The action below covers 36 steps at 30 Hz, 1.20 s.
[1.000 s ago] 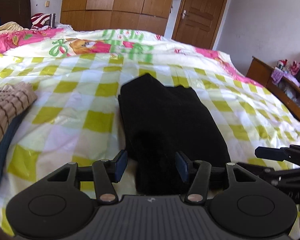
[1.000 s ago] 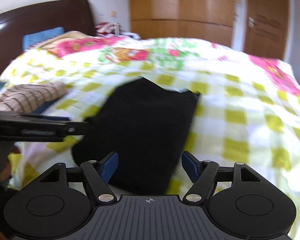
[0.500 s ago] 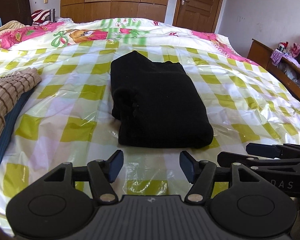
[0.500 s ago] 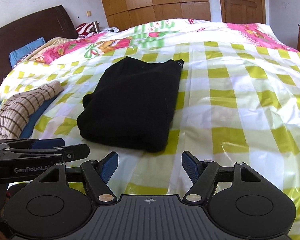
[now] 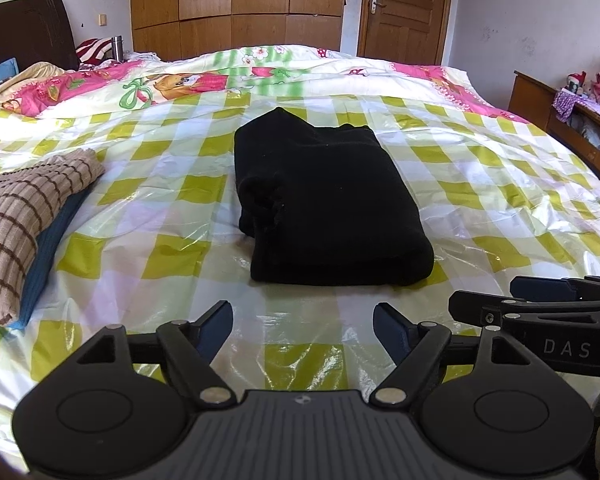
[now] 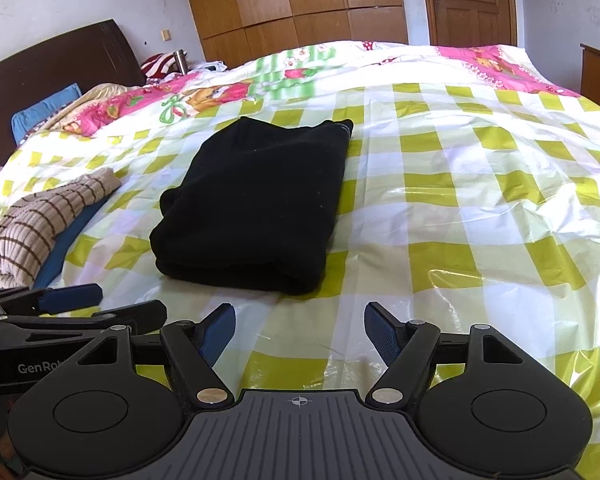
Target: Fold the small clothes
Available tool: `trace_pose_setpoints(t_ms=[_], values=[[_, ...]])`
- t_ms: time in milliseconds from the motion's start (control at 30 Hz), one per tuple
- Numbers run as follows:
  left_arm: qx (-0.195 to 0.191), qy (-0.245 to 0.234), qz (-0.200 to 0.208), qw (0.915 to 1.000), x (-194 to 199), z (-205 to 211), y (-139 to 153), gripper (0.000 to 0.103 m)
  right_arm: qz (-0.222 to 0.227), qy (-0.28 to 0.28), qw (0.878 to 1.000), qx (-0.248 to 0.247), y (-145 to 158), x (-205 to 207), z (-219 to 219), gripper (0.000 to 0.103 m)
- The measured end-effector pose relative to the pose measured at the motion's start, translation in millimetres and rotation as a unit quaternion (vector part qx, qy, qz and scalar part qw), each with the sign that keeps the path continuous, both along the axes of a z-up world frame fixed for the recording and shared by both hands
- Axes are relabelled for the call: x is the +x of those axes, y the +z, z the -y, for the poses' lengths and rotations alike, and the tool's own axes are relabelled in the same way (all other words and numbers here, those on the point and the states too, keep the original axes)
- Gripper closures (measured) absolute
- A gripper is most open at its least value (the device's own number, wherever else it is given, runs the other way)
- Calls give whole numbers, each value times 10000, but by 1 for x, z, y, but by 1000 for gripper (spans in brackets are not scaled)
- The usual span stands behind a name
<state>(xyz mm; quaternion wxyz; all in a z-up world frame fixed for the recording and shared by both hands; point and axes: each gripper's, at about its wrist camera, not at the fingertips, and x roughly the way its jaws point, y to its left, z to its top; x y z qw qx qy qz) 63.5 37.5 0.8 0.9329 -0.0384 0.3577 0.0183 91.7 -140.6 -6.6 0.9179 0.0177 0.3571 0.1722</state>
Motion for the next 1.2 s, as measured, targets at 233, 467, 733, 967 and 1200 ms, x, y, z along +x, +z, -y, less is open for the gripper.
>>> trace_pose_setpoints(t_ms=[233,467,733,967,1200], values=[[-157,91,-114,9998,-1,-4,-9,10,-32,-42,9999,-90,-4,-3,-3,31],[-149,98,-125,9998,-2,-3,-12,10,-15,-77,9998,-199,-7,-5,-4,31],[-175,105,-61,9998,-4,-4,-11,2,4,-126,9996,-254,-7,-5,-4,31],[-175,160,-65,9997,-5,-5,-11,0,-4,-131,9995,-270,-8,-5,-3,31],[-123,242,-102,9996,-5,-4,-12,0,-6,-135,9996,-268,-8,-5,-3,31]])
